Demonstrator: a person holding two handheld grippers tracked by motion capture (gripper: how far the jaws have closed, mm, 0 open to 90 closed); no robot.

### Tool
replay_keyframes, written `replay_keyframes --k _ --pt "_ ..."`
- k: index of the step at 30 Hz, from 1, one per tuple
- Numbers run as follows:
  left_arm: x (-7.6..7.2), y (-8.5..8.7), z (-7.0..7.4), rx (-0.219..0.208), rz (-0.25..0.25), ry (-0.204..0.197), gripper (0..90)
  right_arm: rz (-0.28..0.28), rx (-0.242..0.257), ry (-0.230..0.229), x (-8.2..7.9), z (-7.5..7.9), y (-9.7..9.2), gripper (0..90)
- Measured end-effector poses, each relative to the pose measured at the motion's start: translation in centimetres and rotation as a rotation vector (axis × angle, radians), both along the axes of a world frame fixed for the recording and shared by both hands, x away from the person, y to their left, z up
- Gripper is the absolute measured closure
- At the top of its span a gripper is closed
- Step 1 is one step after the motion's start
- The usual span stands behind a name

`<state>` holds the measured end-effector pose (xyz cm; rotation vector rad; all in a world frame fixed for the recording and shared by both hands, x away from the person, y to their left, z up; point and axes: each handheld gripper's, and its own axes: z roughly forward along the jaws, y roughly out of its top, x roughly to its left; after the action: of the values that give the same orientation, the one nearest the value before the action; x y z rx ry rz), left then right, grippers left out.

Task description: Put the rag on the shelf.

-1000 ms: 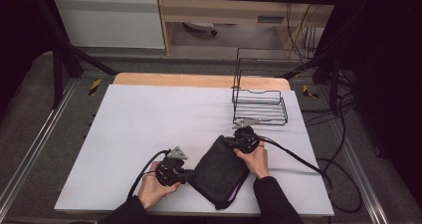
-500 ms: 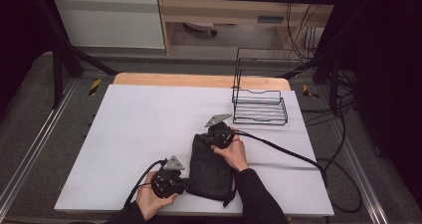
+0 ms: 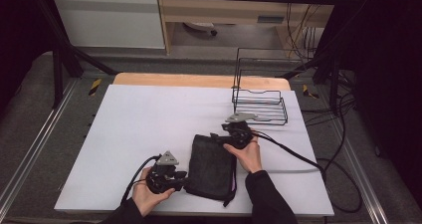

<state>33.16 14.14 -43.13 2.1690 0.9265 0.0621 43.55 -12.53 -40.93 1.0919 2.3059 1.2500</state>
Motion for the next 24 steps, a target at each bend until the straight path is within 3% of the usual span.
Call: replay_keyframes --k 3,5,9,12,14,17,22,24 --pt "0.3 -0.1 -0.5 0.012 0.002 0.023 65.2 -0.057 -0.017 0.039 -1.8 -0.9 -2.2 37.0" --pt "0.4 -0.3 -0.8 0.025 -0.004 0.034 67.8 -0.063 -0.048 0.083 -3.1 -2.5 -3.3 40.5" --pt "0.4 -0.4 -1.0 0.022 -0.005 0.053 70.8 -0.068 -0.046 0.129 -3.4 -3.7 -3.5 45.4" --pt "0.1 -0.5 -1.1 0.014 0.0 0.06 78.6 -0.092 -0.001 0.183 -3.1 -4.4 -3.3 52.8" --pt "0.0 -0.6 -1.1 0.016 -0.007 0.057 80.4 -0.094 0.011 0.186 -3.1 -4.4 -3.3 56.5" --pt "-0.2 -0.7 -1.0 0.025 -0.019 0.049 86.3 -0.07 0.062 0.211 -3.1 -4.5 -3.3 74.1" --pt "-0.4 -0.8 -0.7 0.032 -0.029 0.053 87.4 -0.038 0.061 0.205 -2.7 -4.3 -3.3 76.7" --pt "-0.6 -0.8 -0.7 0.033 -0.038 0.052 87.5 -0.001 0.058 0.165 -2.2 -3.9 -2.6 77.0"
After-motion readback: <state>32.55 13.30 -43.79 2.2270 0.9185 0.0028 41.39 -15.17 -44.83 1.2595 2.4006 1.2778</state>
